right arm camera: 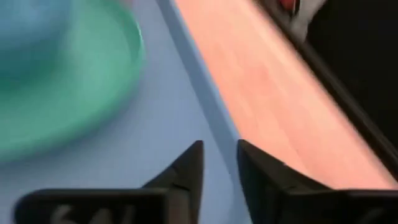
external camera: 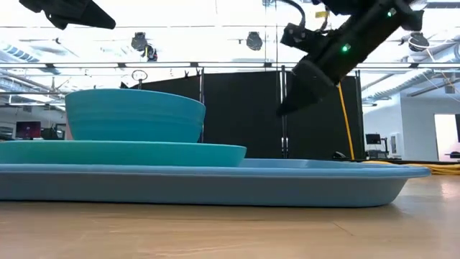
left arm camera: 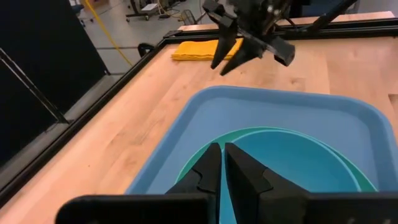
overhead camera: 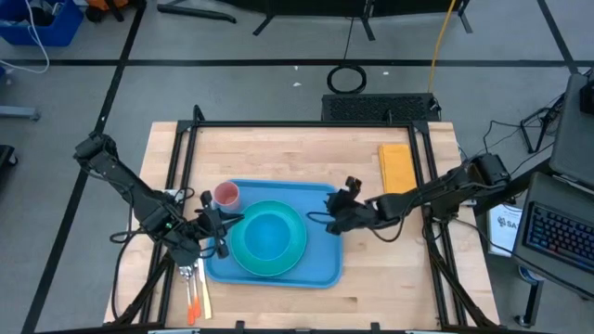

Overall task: Set up tray
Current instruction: Put the yellow napkin on the blue serving tray to the right of the light blue plate

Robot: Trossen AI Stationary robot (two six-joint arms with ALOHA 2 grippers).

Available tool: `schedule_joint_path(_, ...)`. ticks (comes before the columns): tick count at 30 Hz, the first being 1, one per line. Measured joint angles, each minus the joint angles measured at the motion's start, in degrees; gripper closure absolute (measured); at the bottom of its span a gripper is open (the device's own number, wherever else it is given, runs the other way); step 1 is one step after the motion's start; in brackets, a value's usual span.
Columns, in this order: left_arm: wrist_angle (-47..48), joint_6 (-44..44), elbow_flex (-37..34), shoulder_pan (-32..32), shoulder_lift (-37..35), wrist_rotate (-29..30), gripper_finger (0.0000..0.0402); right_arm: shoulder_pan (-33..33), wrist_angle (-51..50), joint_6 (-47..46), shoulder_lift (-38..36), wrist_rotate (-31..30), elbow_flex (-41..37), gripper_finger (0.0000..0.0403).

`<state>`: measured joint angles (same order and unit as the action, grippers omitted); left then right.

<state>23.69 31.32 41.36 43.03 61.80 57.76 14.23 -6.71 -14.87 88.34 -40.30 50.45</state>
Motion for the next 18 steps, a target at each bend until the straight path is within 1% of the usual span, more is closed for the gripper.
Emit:
schedule_joint_path(5,0.16,-0.14,0.00,-0.17,0.00,0.95,0.0397,-1.06,-26.04,-15.87,-0.10,1.50,7.10,0.0225)
schedule_joint_path(8,0.18,0.20,0.00,-0.17,0.00,0.85,0.0394,-1.13,-37.01,-21.75,-0.10,2.75,8.93,0.0194)
schedule_joint_path(10,0.19,0.27,0.00,-0.15,0.00,0.77,0.0384,-1.10,-42.22,-24.49,-0.13,4.95,9.03,0.0186)
schedule_joint_path(13,0.21,0.39,0.00,-0.16,0.00,0.75,0.0373,-1.16,-51.60,-31.45,-0.02,9.11,8.97,0.0186)
schedule_joint_path(16,0.19,0.43,0.00,-0.18,0.00,0.76,0.0370,-1.50,-60.05,-40.27,-0.04,12.28,8.97,0.0191)
schedule_joint_path(18,0.19,0.43,0.00,-0.20,0.00,0.78,0.0373,-1.52,-64.43,-43.89,-0.06,13.49,8.93,0.0193)
